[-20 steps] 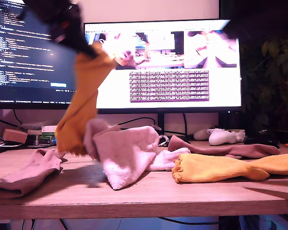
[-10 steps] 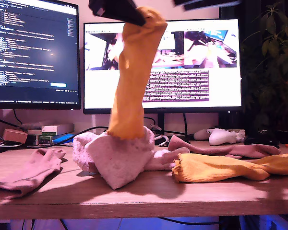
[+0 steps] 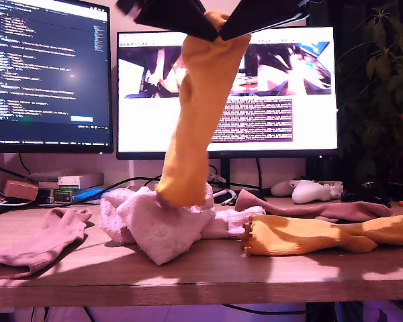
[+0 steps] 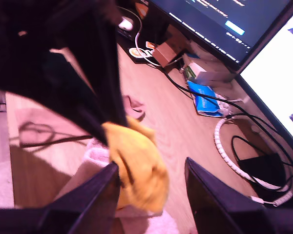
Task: Pair up the socks based on colour and pattern, by placing them on top of one another
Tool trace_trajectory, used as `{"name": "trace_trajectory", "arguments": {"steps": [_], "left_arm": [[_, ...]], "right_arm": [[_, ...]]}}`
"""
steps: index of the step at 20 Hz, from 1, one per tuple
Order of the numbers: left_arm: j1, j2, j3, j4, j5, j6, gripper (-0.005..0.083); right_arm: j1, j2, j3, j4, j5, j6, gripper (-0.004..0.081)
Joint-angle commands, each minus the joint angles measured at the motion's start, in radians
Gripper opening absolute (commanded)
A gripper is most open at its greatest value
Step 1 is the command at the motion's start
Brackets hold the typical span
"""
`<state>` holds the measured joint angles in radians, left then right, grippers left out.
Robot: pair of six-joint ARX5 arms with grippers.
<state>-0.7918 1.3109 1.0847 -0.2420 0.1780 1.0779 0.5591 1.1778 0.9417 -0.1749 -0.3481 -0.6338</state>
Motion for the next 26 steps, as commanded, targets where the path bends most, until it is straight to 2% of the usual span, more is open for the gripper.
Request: {"name": "trace_trajectory", "arguments": {"steps": [1, 3, 5, 7, 8, 10, 11, 13, 14, 16, 18, 20, 21, 22, 24, 26], "left_arm": [[-0.01, -0.007, 0.01, -0.001, 0.011, 0.024, -0.0021], [-0.01, -0.007, 0.01, 0.011, 0.013, 0.023, -0.0021], [-0.01, -0.007, 0.01, 0.01, 0.017, 0.023, -0.0021], [-0.01, -0.007, 0.01, 0.01, 0.024, 0.023, -0.0021], [-0.01, -0.007, 0.01, 0.011, 0.024, 0.022, -0.0019], [-0.009, -0.007, 0.01, 0.01, 0.02, 0.02, 0.0017], [-0.009, -0.009, 0.01, 0.01, 0.005, 0.011, 0.0062], [-0.009, -0.011, 0.01, 0.008, -0.076, -0.011, 0.0181], [-0.009, -0.018, 0.01, 0.0, -0.122, -0.034, 0.0209], [-0.009, -0.035, 0.01, -0.013, -0.192, -0.063, 0.0154], [-0.009, -0.064, 0.01, -0.031, -0.247, -0.069, 0.005], [-0.009, -0.095, 0.01, -0.058, -0.281, -0.15, -0.0024], [-0.006, -0.109, 0.01, -0.08, -0.291, -0.21, -0.0024], [0.002, -0.119, 0.01, -0.105, -0.292, -0.212, -0.0024], [0.026, -0.127, 0.01, -0.157, -0.291, -0.302, -0.0024], [0.042, -0.127, 0.01, -0.2, -0.29, -0.341, -0.0024]], "right_arm": [[0.006, 0.008, 0.032, -0.002, 0.008, -0.004, 0.0369], [0.015, 0.009, 0.035, -0.041, 0.007, -0.004, 0.0329], [0.028, 0.009, 0.035, -0.072, 0.007, -0.003, 0.0251], [0.043, 0.009, 0.035, -0.067, 0.008, -0.003, 0.0089], [0.05, 0.009, 0.037, -0.061, 0.01, 0.003, -0.0021], [0.055, 0.009, 0.037, -0.051, 0.037, 0.042, -0.0011], [0.055, 0.009, 0.04, -0.051, 0.076, 0.076, -0.0011], [0.055, 0.008, 0.051, -0.077, 0.17, 0.187, -0.0011], [0.054, 0.008, 0.065, -0.103, 0.209, 0.26, -0.0011], [0.049, 0.008, 0.1, -0.163, 0.256, 0.345, -0.0011], [0.049, 0.008, 0.138, -0.239, 0.265, 0.436, -0.0011], [0.049, 0.008, 0.172, -0.313, 0.266, 0.538, -0.0011], [0.049, 0.008, 0.185, -0.349, 0.266, 0.572, -0.0011], [0.048, 0.008, 0.187, -0.37, 0.267, 0.609, -0.0011], [0.048, 0.009, 0.187, -0.41, 0.267, 0.666, -0.0011], [0.049, 0.009, 0.187, -0.444, 0.27, 0.702, -0.0011]]}}
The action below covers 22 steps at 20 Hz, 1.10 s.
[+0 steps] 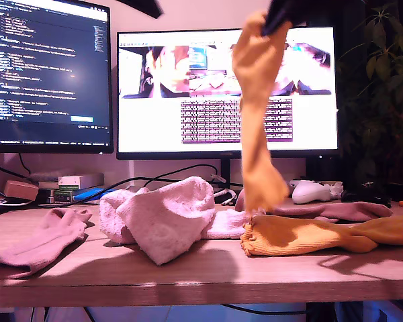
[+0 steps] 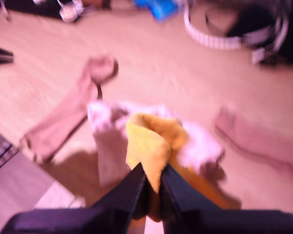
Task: Pair up the socks based on colour and pattern, by placing them on top of one another
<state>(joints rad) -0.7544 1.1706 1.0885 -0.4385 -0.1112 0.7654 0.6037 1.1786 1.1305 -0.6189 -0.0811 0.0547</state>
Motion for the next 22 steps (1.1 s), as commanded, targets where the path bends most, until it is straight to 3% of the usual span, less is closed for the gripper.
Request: {"name": "trace_trajectory", "arguments": {"steps": [1, 11, 22], "left_arm": [[0.01, 0.014, 0.006, -0.019, 0.012, -0.061, -0.0024], [0.023, 0.014, 0.006, -0.034, 0.055, -0.099, -0.0024], [0.023, 0.014, 0.006, -0.062, 0.055, -0.111, -0.0024]], "right_arm": [[0.005, 0.008, -0.002, 0.001, 0.003, 0.034, -0.0011], [0.029, 0.134, -0.002, 0.132, -0.003, 0.129, -0.0011], [-0.093, 0.132, -0.005, -0.165, 0.381, -0.032, -0.0011]]}}
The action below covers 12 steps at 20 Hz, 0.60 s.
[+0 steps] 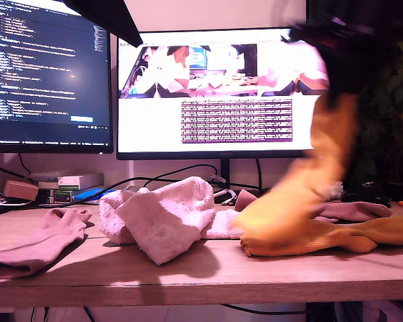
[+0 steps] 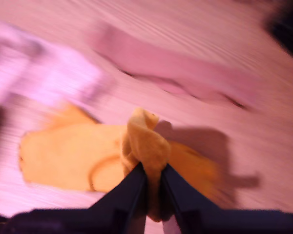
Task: Pair up the socks based on colour and pattern, by placing them on top of one another
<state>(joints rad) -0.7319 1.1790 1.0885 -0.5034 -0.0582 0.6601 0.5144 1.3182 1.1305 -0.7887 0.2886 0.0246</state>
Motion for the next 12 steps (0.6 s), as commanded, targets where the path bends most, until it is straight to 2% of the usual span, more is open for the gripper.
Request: {"name": "trace_trajectory", "arguments": {"steps": [1, 6, 9, 12], "left_arm": [[0.001, 0.005, 0.006, 0.002, 0.002, -0.006, -0.0024], [0.001, 0.005, 0.006, 0.002, 0.002, -0.006, -0.0024], [0.001, 0.005, 0.006, -0.001, 0.002, -0.006, -0.0024], [0.001, 0.005, 0.006, -0.014, 0.002, -0.006, -0.0024]], "right_arm": [[-0.017, -0.008, -0.006, 0.011, 0.01, 0.003, -0.0011], [-0.047, 0.005, -0.054, 0.077, 0.007, 0.062, -0.0011], [-0.067, 0.017, -0.115, 0.066, 0.013, 0.084, -0.0011], [-0.099, 0.019, -0.192, 0.108, 0.063, 0.103, 0.0006]]}}
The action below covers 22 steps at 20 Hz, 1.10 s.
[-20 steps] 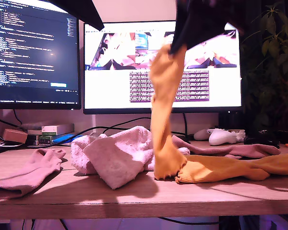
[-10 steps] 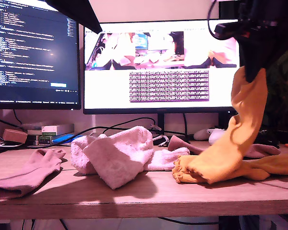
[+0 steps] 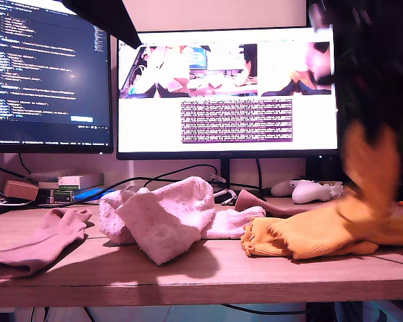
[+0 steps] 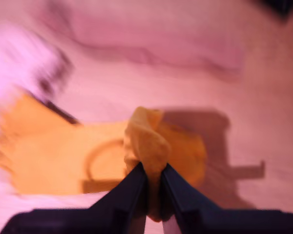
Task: Pair up the socks based on colour and pattern, by placing them on top of one another
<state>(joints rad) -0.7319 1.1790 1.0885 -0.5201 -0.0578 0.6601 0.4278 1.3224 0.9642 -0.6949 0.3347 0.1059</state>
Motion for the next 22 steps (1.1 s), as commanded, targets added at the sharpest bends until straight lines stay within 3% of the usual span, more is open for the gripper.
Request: {"name": "trace_trajectory", "arguments": {"steps": [1, 3, 6, 8, 17, 22], "left_arm": [[0.001, 0.005, 0.006, -0.002, 0.002, -0.006, -0.0024], [0.001, 0.005, 0.006, -0.009, 0.002, -0.006, -0.0024], [0.001, 0.005, 0.006, -0.02, 0.006, -0.006, -0.0024], [0.001, 0.005, 0.006, -0.039, 0.008, -0.006, -0.0024], [0.001, 0.005, 0.006, -0.066, 0.017, -0.006, -0.0024], [0.001, 0.005, 0.006, -0.068, 0.017, -0.006, -0.0024]], "right_arm": [[-0.022, 0.016, -0.047, 0.032, 0.024, 0.031, 0.0007], [-0.043, 0.02, -0.071, 0.052, 0.024, 0.043, 0.0036], [-0.057, 0.042, -0.077, 0.061, 0.019, 0.054, 0.0316], [-0.057, 0.047, -0.077, 0.063, 0.016, 0.05, 0.0408], [-0.1, 0.021, -0.038, -0.015, 0.04, -0.03, 0.0408], [-0.151, 0.02, -0.032, 0.045, 0.076, -0.122, 0.0408]]}}
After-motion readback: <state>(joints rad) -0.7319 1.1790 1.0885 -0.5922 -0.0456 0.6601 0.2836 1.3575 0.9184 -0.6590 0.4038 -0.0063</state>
